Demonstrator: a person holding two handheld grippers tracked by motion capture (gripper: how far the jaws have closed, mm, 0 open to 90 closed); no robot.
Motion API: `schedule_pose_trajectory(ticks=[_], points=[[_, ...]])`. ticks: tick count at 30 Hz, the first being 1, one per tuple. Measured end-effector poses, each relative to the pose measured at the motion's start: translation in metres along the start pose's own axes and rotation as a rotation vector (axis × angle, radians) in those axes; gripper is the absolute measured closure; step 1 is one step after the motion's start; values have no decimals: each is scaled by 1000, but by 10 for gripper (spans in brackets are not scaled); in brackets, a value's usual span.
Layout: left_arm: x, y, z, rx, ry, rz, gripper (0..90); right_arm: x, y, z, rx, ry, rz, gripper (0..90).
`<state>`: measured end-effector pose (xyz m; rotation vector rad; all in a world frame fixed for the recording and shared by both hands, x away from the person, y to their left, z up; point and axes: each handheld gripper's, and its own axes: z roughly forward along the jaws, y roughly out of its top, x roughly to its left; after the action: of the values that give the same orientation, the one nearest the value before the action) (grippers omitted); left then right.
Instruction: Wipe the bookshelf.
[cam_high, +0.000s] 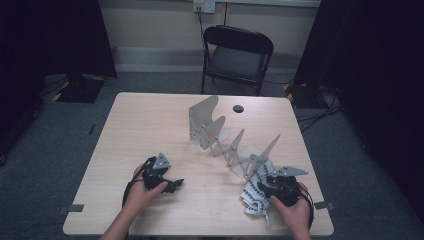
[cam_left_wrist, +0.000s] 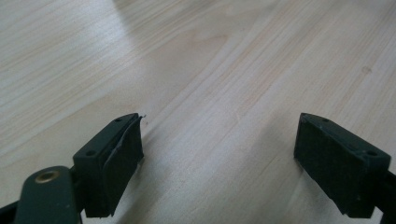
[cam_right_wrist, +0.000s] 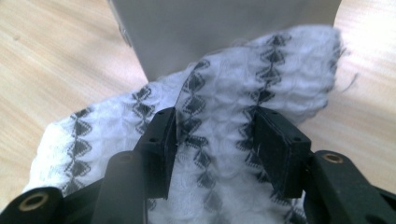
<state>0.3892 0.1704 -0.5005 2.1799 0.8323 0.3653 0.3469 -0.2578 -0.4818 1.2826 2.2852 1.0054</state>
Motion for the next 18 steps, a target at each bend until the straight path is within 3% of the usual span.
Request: schedule_pose_trajectory(ticks=[5, 10, 15, 18], points=[[0, 0, 0, 0, 0, 0, 150, -2, -3, -8, -15, 2, 25, 401], [0, 0, 0, 1, 2, 4, 150, -14, -2, -19, -47, 0, 50, 336], [0, 0, 0, 0, 0, 0, 150, -21, -4, -17, -40, -16, 64, 240], [0, 0, 0, 0, 0, 0, 151, -22, -3, -17, -32, -29, 60, 226]])
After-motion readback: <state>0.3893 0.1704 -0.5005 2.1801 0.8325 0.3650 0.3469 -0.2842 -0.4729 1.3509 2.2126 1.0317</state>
